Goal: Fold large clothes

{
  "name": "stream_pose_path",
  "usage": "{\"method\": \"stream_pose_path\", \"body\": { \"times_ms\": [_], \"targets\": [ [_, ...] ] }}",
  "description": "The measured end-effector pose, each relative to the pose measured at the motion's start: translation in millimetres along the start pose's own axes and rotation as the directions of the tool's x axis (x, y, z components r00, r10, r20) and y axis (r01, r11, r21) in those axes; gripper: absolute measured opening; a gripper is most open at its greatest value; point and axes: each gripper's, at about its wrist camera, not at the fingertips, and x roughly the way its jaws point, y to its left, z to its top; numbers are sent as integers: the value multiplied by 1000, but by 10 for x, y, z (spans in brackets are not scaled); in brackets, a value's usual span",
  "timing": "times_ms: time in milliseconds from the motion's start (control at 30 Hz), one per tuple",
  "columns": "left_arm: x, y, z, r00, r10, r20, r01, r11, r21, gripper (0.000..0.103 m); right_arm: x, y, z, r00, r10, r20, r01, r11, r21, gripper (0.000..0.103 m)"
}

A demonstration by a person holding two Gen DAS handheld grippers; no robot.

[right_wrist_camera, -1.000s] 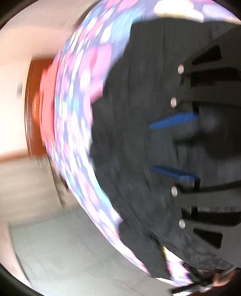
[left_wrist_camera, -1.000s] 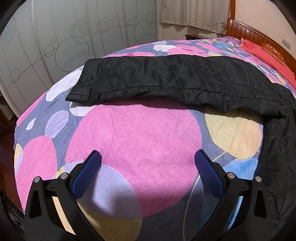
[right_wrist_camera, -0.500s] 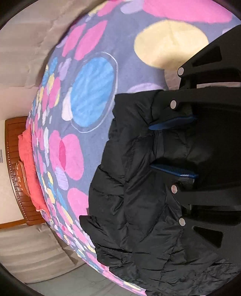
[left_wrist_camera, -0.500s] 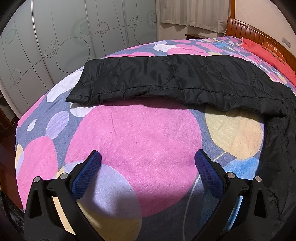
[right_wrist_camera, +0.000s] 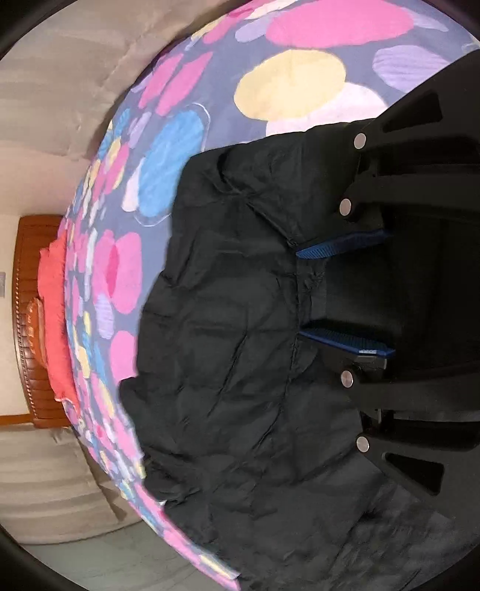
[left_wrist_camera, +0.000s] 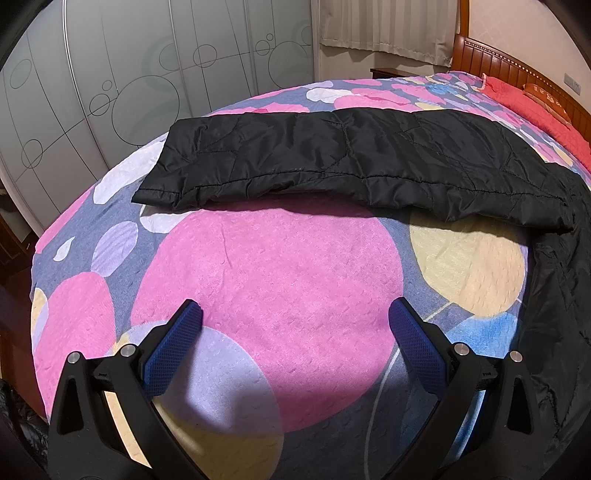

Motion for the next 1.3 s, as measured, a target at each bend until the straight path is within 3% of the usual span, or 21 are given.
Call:
{"method": "stream_pose_path", "body": {
  "times_ms": [33,167,333,500,567,667,733,933,1033,1100,1200,1300],
  "targets": [
    [-9,-13,-6,1000,3,0,-3,1000,3,101,-70,81,18,999,47,12,-47,999,7,40],
    [-6,-10,-6,1000,1,0,-1,1000,1,101,-86,505,15,995,102,17,-100,992,-75,40],
    [-1,-2,-1,1000,2,0,-2,1000,1,101,203,737,-87,998,54,-13,-55,989,-137,41],
    [-3,-8,-6,1000,-1,1,1,1000,0,101,-112,397,-37,994,104,23,-104,994,-30,42],
    [-1,-5,-6,1000,-1,1,1,1000,-1,101,-232,184,-62,996,77,54,-77,997,4,49],
    [-1,-6,-6,1000,-2,1,2,1000,-1,101,-256,-140,-111,997,-21,75,18,999,45,50],
    [1,-4,-4,1000,-2,1,2,1000,0,101,-124,-299,-159,999,-11,40,8,997,77,50],
    [9,9,9,1000,-15,-13,15,1000,-8,101,83,-208,-223,997,-55,52,54,998,16,53],
    [18,28,34,999,-27,-29,26,1000,-13,101,73,-234,-234,997,-40,62,39,999,24,54],
    [20,70,63,998,-50,-40,49,998,-27,101,22,-268,-289,997,-31,69,29,999,26,55],
    [-20,254,137,987,-157,-17,154,981,-121,101,11,-263,-305,997,-26,76,25,999,21,57],
    [19,535,255,956,-291,33,289,924,-251,101,0,-233,-329,996,-32,81,30,999,17,58]
  ]
}}
